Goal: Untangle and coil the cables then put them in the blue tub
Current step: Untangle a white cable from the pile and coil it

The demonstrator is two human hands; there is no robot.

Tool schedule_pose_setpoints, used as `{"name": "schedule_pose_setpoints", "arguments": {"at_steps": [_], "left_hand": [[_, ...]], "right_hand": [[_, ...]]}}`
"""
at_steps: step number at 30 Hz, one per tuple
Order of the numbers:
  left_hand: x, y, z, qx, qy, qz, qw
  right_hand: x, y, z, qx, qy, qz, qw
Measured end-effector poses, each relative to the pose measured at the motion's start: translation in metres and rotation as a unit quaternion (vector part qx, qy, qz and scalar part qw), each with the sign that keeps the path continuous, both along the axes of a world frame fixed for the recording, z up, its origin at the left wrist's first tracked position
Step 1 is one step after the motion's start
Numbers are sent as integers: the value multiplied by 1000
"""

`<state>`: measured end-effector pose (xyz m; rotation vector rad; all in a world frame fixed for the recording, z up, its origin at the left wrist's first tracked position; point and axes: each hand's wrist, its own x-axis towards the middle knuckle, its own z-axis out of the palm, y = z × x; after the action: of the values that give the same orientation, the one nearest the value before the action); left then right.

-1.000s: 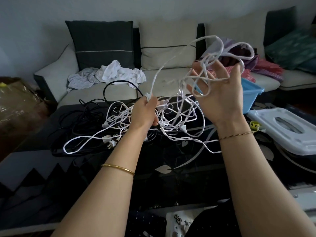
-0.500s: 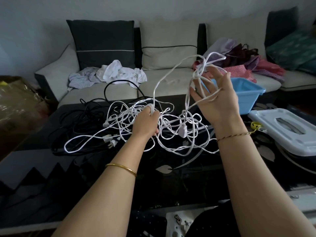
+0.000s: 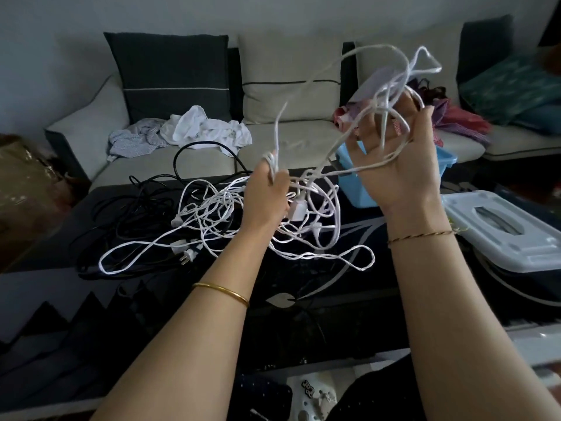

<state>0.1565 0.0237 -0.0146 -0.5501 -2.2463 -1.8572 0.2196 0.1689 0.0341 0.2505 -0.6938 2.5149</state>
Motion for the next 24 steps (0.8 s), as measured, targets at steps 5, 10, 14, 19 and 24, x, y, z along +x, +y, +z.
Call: {"name": "schedule_pose_setpoints", "arguments": {"at_steps": [5, 10, 14, 19, 24], "left_hand": [[-1, -5, 19, 142, 14, 86, 986], [0, -11, 42, 263, 7, 116, 958], [-6, -27, 49, 311, 38, 170, 934], [-10, -56, 40, 154, 110, 351, 917], [-19, -90, 25, 63, 92, 461, 880]], "right_hand": [[-1, 13, -11, -31, -81, -6, 996], [0, 14, -18, 92, -179, 55, 978], [2, 4, -16, 134, -205, 143, 959], [2, -5, 0, 44, -34, 100, 993], [2, -18, 9, 138, -52, -162, 976]]}}
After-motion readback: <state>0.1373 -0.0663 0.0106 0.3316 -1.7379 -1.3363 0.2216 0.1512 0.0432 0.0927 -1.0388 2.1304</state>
